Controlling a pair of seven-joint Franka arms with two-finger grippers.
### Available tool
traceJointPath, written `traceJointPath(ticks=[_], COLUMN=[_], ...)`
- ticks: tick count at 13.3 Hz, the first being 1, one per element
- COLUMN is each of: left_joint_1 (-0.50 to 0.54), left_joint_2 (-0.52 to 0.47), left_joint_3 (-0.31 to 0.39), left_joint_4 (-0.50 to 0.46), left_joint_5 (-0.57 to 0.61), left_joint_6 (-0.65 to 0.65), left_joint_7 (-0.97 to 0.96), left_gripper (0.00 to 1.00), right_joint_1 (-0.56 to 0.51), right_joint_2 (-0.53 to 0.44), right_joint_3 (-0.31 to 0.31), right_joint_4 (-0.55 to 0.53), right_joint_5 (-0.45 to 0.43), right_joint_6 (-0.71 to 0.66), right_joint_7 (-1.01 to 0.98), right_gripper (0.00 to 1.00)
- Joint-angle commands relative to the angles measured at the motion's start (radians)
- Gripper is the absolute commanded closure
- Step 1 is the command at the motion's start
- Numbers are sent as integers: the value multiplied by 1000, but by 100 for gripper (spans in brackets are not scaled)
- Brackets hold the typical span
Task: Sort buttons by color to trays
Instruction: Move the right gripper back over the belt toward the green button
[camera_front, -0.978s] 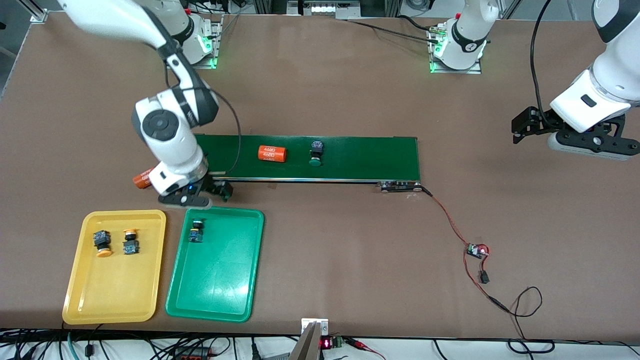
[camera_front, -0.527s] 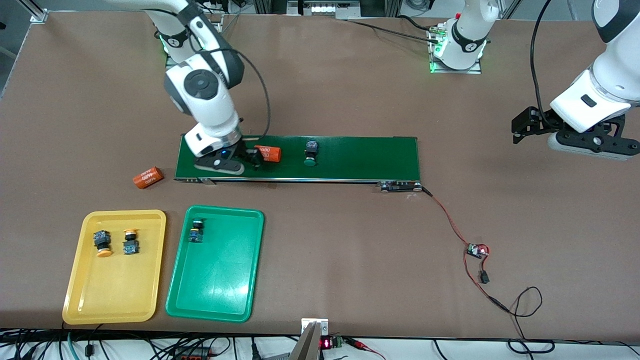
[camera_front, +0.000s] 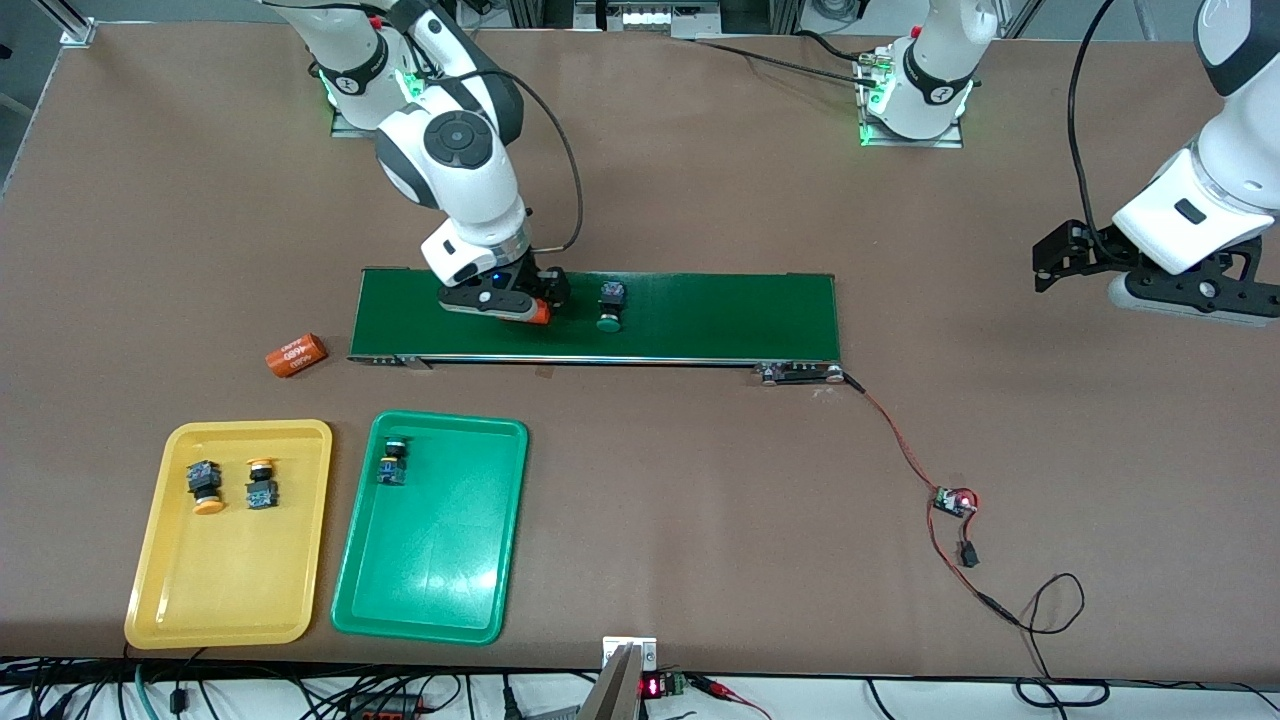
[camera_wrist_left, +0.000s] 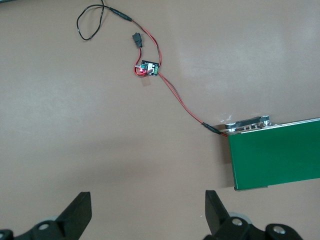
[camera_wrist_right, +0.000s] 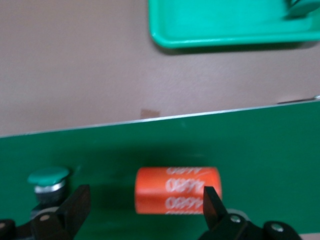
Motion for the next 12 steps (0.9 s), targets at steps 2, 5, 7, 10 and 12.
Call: traceJointPath(ticks=[2,5,7,10,12], left_joint_1=[3,3,4,4,3], left_joint_2=[10,10,10,12,12], left_joint_3=[-3,-3,-3,-3,-3], left_joint_4=[24,24,24,24,24], left_joint_5=[17,17,16,16,16], left_joint_6=[-16,-16,-16,-16,-16], left_joint_7=[-9,-9,-9,-9,-9], left_gripper=[0,0,0,0,0], right_joint_1=[56,59,60,62,70], right_joint_2=[21,24,29,40,64], right_joint_3=[7,8,8,7,7], right_joint_4=[22,35,36,41,58], right_joint_5=[5,3,3,-3,-3], right_joint_6=[-5,-21,-21,-20,-20], right_joint_7=[45,50,51,56,62], right_gripper=[0,0,0,0,0])
